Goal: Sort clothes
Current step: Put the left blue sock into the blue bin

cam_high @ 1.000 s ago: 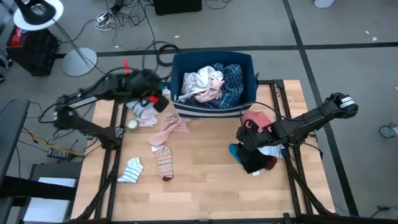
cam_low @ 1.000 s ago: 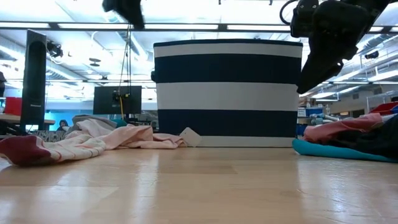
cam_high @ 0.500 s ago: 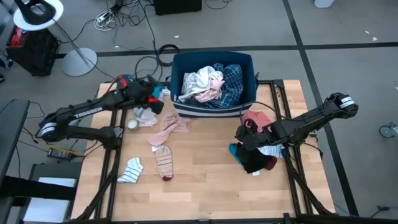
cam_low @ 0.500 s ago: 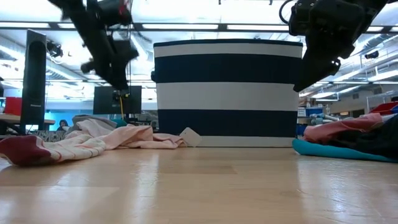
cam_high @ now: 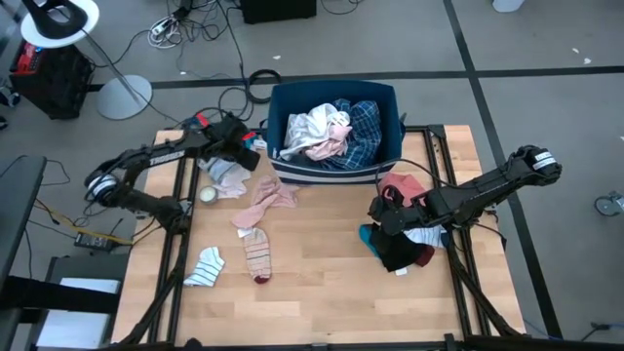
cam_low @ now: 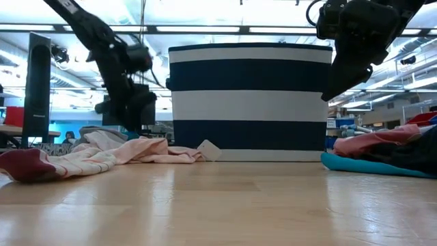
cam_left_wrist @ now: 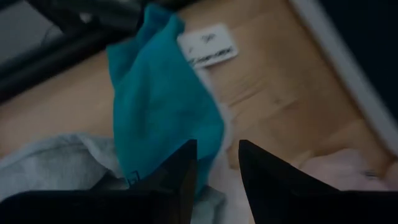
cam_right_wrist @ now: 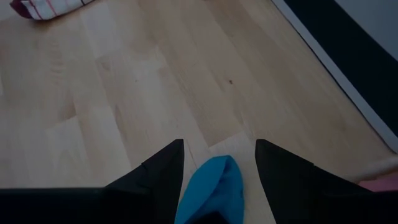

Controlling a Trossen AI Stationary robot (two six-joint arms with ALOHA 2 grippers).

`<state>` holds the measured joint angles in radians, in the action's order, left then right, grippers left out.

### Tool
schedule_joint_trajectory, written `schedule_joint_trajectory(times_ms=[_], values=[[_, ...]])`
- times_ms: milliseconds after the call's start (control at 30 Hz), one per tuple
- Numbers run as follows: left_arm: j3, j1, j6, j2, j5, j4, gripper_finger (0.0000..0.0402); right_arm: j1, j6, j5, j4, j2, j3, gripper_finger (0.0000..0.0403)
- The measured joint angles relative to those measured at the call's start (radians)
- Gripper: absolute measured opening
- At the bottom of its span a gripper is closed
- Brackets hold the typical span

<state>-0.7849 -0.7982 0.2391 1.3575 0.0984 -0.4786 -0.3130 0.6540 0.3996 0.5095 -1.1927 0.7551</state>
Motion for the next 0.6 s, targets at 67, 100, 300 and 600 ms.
schedule_joint_trajectory(times_ms=[67,100,300,600], values=[[0.000,-0.013,-0.003,0.034,0.003,0.001,0.0124,0.000,0.000,0.000,0.000,0.000,0.000,0.0199],[0.000,-0.018,-0.005,0.048,0.012,0.003,0.0124,0.001,0.000,0.000,0.000,0.000,0.000,0.0199],[0.000,-0.029,-0.026,0.101,0.033,0.005,0.0102,0.003,-0.002,0.000,0.000,0.000,0.000,0.0199],[0.000,-0.007,-0.027,0.077,-0.046,-0.093,0.0005,0.002,-0.001,0.000,0.000,0.000,0.000,0.0199]])
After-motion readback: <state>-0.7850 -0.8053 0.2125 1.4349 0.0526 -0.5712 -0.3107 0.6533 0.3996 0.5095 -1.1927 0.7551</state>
